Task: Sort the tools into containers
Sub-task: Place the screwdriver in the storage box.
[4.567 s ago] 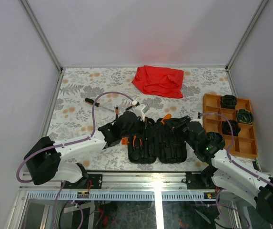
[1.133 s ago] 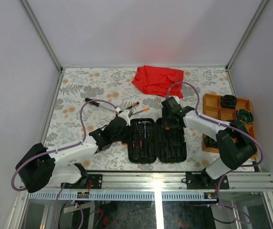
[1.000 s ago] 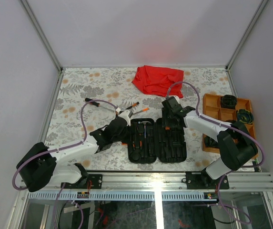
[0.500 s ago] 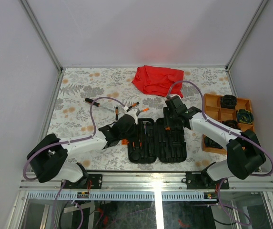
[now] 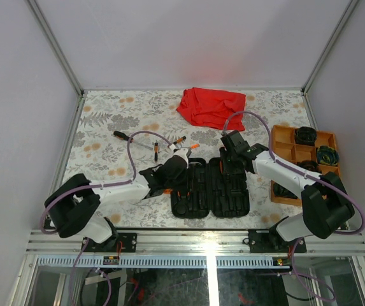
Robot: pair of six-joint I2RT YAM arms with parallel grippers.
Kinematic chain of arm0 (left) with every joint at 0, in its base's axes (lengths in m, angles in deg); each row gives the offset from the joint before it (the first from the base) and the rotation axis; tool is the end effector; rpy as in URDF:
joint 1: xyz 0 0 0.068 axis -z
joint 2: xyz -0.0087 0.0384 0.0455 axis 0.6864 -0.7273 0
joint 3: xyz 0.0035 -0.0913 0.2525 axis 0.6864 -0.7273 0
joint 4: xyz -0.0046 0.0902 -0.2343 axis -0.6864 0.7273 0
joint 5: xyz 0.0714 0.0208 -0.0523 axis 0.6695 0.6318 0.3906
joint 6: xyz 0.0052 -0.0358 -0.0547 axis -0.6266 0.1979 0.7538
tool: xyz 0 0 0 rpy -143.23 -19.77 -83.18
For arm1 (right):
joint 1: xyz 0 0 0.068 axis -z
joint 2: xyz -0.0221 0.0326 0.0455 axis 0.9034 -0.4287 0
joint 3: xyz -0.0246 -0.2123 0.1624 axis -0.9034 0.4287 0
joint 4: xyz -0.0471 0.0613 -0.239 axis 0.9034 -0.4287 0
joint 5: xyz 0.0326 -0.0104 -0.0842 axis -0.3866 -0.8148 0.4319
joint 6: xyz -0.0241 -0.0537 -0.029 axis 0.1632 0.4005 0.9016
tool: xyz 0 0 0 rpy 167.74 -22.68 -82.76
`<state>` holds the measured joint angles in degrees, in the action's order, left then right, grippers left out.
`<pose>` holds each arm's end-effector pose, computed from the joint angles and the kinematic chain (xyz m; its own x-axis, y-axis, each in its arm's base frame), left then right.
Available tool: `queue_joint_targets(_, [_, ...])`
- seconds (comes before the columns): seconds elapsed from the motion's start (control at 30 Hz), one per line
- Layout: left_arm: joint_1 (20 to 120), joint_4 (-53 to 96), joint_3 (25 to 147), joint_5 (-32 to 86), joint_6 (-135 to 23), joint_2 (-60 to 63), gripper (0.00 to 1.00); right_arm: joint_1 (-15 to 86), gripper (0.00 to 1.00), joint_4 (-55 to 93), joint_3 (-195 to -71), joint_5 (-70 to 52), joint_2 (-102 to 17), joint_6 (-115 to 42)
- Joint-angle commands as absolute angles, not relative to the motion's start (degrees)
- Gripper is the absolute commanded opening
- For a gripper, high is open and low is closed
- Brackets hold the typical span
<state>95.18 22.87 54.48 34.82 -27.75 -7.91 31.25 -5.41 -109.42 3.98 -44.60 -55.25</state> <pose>0.1834 -0.2337 0.1672 -0.8294 0.0216 -0.5583 0.3354 0.8183 -0.4667 0.2456 0.1560 0.1972 -0.8430 -0.0436 -0.5361 -0.1575 0.9730 0.1685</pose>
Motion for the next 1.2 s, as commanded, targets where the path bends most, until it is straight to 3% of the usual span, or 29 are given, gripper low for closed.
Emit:
queue_joint_targets(0.0, [96.13, 20.03, 57.27, 37.09, -27.36, -9.73, 0.45, 31.57, 0.33, -5.56, -109.57, 4.43, -45.05, -54.85])
queue_joint_targets(0.5, [98.16, 21.52, 55.79, 39.47, -25.13, -12.44, 0.44, 31.83, 0.22, -3.41, -111.0, 4.55, -49.48, -55.55])
queue_joint_targets(1.17, [100.3, 21.85, 53.12, 40.3, -22.23, -15.06, 0.43, 33.76, 0.17, -0.9, -114.33, 6.24, -54.86, -54.43])
